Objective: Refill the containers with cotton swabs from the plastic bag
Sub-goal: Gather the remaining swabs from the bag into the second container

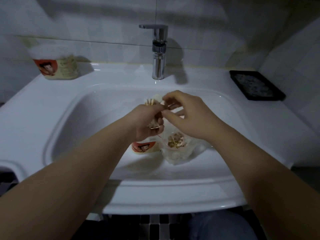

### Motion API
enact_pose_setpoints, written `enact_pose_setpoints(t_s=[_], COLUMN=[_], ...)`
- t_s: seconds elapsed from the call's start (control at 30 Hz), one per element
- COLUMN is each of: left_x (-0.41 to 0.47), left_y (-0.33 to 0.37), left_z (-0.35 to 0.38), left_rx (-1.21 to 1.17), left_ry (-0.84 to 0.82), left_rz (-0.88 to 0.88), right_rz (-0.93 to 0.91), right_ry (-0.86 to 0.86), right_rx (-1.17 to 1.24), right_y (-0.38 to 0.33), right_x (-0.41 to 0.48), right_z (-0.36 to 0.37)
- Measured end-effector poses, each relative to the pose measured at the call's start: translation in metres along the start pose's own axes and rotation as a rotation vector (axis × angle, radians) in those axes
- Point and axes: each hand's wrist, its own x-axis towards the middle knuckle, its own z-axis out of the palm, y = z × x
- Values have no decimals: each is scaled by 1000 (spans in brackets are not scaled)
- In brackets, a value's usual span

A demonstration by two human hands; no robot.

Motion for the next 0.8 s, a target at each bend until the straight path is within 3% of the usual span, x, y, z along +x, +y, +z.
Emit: enact_pose_setpoints(t_s=[0.1, 0.17, 0.27, 0.37, 0.53, 0.8], left_x=[3, 4, 5, 5, 6, 6], left_y=[2, 2, 2, -2, -7, -10], left_z=[-5, -6, -4, -4, -4, -5], left_rx=[39, 55, 77, 158, 345, 418], left_ry=[119, 152, 127, 91, 74, 38], left_rz=[55, 89, 126, 149, 173, 168], right_rz=[132, 189, 208, 185, 77, 208], right_ry=[-18, -127, -370, -462, -425, -317], right_rx=[79, 48, -221, -426, -473, -581], right_y=[0, 3, 10, 15, 22, 30], right_x=[-5, -7, -6, -5, -3, 6], right_z=[-8, -8, -1, 6, 12, 12])
